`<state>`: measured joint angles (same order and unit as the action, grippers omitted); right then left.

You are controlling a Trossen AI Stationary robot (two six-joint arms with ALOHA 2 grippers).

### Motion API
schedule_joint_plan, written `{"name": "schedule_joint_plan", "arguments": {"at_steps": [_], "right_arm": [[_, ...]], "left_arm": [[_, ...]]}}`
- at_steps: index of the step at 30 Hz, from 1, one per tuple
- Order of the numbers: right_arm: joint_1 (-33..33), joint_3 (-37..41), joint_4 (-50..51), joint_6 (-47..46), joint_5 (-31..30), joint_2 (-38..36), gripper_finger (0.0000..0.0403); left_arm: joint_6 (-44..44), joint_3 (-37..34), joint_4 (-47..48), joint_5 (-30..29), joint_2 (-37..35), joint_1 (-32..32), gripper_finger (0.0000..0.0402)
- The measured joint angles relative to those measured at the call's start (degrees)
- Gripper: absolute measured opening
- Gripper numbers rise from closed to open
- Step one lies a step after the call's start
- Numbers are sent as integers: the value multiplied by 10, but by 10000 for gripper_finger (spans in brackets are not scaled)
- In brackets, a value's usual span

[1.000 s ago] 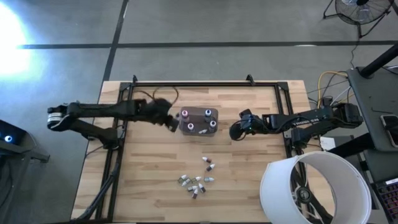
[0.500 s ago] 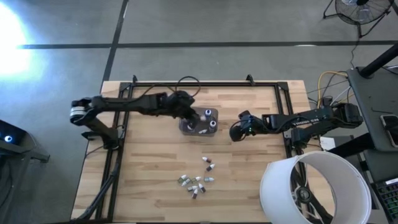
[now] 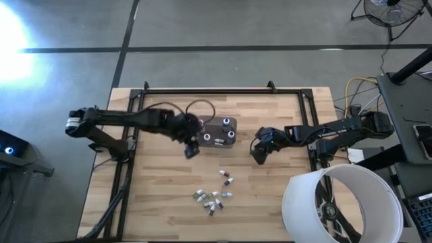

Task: Pick & Place food coloring
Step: Put the top small red food coloring bottle into the black bin

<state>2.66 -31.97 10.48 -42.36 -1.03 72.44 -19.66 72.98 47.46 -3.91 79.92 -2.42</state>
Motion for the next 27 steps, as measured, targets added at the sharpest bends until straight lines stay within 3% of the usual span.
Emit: {"name": "schedule_joint_plan", "arguments": {"at_steps": [5,9,15,17,24,27], "right_arm": [[-34,0,-5,100,14,0,221],[-58,-5,-28,138,15,0,221],[-85,-45,-43,143,10,12,221],[-90,-66,-42,131,6,37,221],[-115,-196,5,41,-7,202,221],[-137,-257,59,1,-51,250,221]], "left_arm": [[-58,-76,-4,15,-16,63,206],[-175,-110,-7,13,-16,114,206],[-260,-129,-39,-72,-41,199,206],[-262,-145,-58,-101,-63,216,206],[-280,-252,-149,-119,-183,229,206],[-287,-296,-181,-143,-246,230,206]]}}
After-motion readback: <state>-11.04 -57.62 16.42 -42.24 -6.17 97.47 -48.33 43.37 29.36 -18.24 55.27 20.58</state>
